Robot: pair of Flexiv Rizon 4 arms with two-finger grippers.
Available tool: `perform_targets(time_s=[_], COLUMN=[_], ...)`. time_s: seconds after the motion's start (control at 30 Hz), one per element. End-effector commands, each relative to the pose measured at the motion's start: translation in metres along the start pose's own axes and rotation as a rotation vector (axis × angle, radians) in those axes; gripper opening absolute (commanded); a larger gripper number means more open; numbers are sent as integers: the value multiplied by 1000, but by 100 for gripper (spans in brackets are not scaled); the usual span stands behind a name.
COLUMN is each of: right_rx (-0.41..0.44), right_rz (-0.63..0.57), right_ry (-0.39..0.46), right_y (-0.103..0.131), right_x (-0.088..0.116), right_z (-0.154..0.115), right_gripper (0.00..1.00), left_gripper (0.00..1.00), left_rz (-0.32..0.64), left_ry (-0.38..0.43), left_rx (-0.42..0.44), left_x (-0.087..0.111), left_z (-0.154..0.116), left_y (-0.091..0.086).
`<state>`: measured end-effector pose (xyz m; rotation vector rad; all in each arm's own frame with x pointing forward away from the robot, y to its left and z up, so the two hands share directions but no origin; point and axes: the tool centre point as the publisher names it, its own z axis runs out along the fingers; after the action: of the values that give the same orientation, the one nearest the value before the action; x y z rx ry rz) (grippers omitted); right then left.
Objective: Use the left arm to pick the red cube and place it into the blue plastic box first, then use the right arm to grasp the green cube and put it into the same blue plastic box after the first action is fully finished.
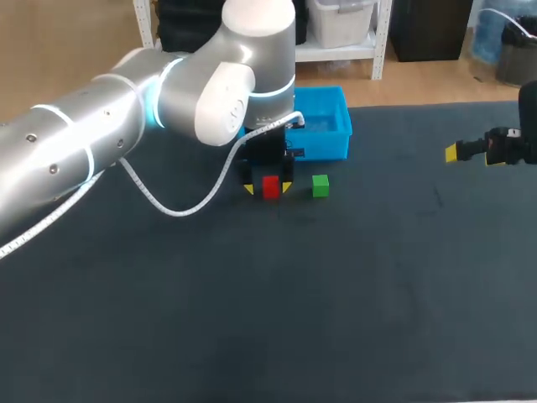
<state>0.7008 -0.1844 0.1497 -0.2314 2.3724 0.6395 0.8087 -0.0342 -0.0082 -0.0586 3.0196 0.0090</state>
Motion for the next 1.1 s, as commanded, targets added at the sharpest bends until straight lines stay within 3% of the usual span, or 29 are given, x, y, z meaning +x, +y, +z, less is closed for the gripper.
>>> perform_targets(time_s=[0.03, 0.3, 0.4, 0.8, 1.1], right_rx=[1, 1, 1, 1, 1], right_rz=[0, 0, 0, 0, 0], right_ry=[1, 1, 1, 1, 1], right_y=[0, 0, 0, 0, 0], right_x=[0, 0, 0, 0, 0], right_z=[0, 0, 0, 0, 0], right_gripper=[100, 100, 100, 100, 100], left_gripper=[55, 29, 0, 0, 0], left_rz=[3, 1, 1, 18, 48], left_ry=[12, 16, 17, -3, -57], left_rx=[-7, -10, -11, -7, 12], left_x=[-6, -7, -7, -9, -13], left_z=[2, 4, 4, -1, -28], left_y=[-4, -4, -4, -4, -5])
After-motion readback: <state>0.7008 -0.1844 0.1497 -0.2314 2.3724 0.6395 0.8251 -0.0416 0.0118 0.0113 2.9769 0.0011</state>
